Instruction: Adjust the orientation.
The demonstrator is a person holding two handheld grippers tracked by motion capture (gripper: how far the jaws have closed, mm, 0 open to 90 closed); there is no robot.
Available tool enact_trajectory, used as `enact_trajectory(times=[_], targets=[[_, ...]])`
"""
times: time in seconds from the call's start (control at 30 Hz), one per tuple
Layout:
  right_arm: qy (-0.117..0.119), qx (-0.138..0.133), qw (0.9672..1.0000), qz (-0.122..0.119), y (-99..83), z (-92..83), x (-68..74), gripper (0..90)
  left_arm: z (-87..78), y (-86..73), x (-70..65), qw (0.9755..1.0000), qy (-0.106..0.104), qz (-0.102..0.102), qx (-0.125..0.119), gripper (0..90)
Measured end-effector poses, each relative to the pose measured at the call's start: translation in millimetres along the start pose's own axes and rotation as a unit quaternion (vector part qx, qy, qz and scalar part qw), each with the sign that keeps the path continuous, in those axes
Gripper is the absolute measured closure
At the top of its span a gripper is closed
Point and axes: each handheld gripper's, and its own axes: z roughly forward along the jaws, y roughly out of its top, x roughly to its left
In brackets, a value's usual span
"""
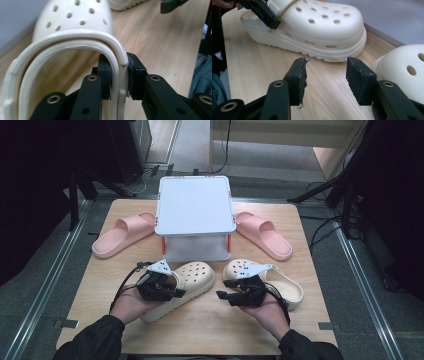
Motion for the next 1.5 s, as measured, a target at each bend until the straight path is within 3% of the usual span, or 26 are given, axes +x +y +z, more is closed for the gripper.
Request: enact_trajectory(times=[0.13, 0.27, 0.4, 0.43, 0.5, 0.53, 0.63, 0.67, 0.7, 0.73, 0.77, 0.83, 0.97, 1.2, 1.5], targets=[[-0.003, -0.009, 1.0, 0.0, 0.7, 0.7, 1.4, 51.7, -7.2, 1.3, -1.5, 0.9999, -0.01, -0.009, -0.001, 68.5], [-0.001, -0.014, 0.9999, 0.0, 2.8, 2.7, 5.1, 53.2, -31.5, -0.7, -1.0, 0.9997, -0.001, -0.014, -0.017, 69.3], [0.001, -0.016, 0.9998, 0.007, 5.4, 6.0, 7.9, 56.1, -48.0, -1.4, 4.8, 0.9994, 0.006, -0.015, -0.031, 77.5], [0.005, -0.016, 0.9998, 0.009, 7.5, 10.2, 9.5, 59.1, -57.1, -2.8, 12.1, 0.999, 0.012, -0.017, -0.039, 84.6], [-0.001, -0.013, 0.9999, 0.003, 8.7, 14.4, 11.6, 61.8, -60.5, -5.3, 19.7, 0.9988, 0.023, -0.022, -0.038, 86.4], [-0.001, -0.013, 0.9999, 0.003, 8.7, 14.4, 11.6, 61.8, -60.5, -5.3, 19.7, 0.9988, 0.023, -0.022, -0.038, 86.9], [-0.005, -0.009, 0.9999, 0.005, 11.1, 20.5, 13.9, 71.6, -61.1, -15.3, 42.5, 0.9975, 0.037, -0.046, -0.039, 87.0], [-0.005, -0.009, 0.9999, 0.005, 11.1, 20.5, 13.9, 71.6, -61.1, -15.3, 42.5, 0.9975, 0.037, -0.046, -0.039, 87.0], [-0.006, -0.01, 0.9999, 0.009, 12.1, 24.9, 13.7, 77.7, -58.8, -21.6, 54.4, 0.9966, 0.045, -0.053, -0.044, 86.9], [-0.008, -0.009, 0.9999, 0.01, 12.1, 26.3, 13.9, 80.2, -58.8, -21.6, 54.4, 0.9966, 0.045, -0.053, -0.044, 86.6], [-0.007, -0.007, 0.9999, 0.012, 12.1, 29.2, 14.7, 84.4, -56.8, -30.6, 63.8, 0.9957, 0.057, -0.056, -0.046, 86.3], [-0.001, -0.005, 0.9999, 0.012, 12.4, 34.1, 15.9, 89.8, -53.4, -38.5, 71.6, 0.9952, 0.056, -0.07, -0.04, 86.5], [0.0, 0.0, 1.0, 0.009, 14.0, 45.5, 20.7, 90.0, -44.4, -43.5, 74.2, 0.9961, 0.05, -0.069, -0.021, 87.0], [-0.013, 0.023, 0.9995, 0.014, 11.8, 62.6, 17.6, 89.7, -39.4, -42.5, 71.9, 0.9974, 0.041, -0.057, -0.017, 89.3], [-0.004, 0.023, 0.9995, 0.021, 11.9, 64.4, 14.9, 89.8, -40.9, -48.6, 67.4, 0.9958, 0.039, -0.08, -0.024, 89.5]])
